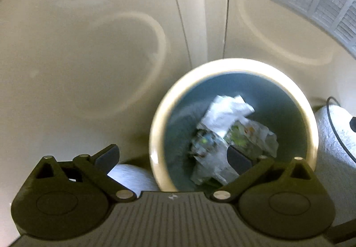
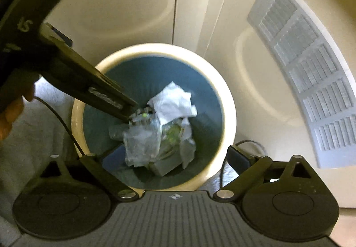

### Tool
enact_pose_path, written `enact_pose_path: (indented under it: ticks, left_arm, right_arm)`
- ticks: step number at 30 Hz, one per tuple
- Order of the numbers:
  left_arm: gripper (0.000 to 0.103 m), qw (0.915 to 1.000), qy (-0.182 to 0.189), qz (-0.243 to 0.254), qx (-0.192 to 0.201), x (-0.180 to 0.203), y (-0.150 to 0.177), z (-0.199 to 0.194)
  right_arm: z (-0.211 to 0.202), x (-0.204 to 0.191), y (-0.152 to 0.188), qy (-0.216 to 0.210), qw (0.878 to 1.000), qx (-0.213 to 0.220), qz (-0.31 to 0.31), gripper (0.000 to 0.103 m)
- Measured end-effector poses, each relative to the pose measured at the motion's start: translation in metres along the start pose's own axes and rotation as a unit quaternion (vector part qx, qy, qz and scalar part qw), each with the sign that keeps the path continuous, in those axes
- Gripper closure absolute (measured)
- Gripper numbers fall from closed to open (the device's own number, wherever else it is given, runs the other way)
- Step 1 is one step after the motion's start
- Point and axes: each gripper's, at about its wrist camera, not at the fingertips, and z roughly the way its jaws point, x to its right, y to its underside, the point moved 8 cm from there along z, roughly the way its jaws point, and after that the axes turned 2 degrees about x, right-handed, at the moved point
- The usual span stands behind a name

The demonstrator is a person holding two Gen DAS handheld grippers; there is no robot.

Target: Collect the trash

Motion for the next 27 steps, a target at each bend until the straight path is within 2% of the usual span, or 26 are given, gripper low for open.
enact_pose_path:
  ticks: [4,9,13,17,27]
  left_arm:
    - [0.0,0.9994,-0.002,-0.021,0.027,-0.011,0.005,-0.031]
    - [0.0,0.9985,-0.006,-0.035,0.043,-0.014,0.024,-0.059]
    - [0.0,0.9981,-0.015,-0.029,0.052,-0.016,0.036,-0.081]
    - [0.0,0.9963,-0.011,-0.043,0.074,-0.017,0.047,-0.105]
    - [0.0,0.9879,-0.043,-0.052,0.14,-0.021,0.048,-0.149]
  right_arm:
    - [-0.027,0.001,-0.001,0.012,0.999,0.045,-0.001,0.0]
    - [-0.057,0.001,0.002,0.035,0.995,0.092,0.003,0.0]
    - [-0.073,0.006,0.008,0.032,0.994,0.104,0.018,0.0]
    - [-0.085,0.01,0.015,0.036,0.993,0.112,0.03,0.0]
    - [-0.109,0.017,0.024,0.054,0.986,0.145,0.056,0.0]
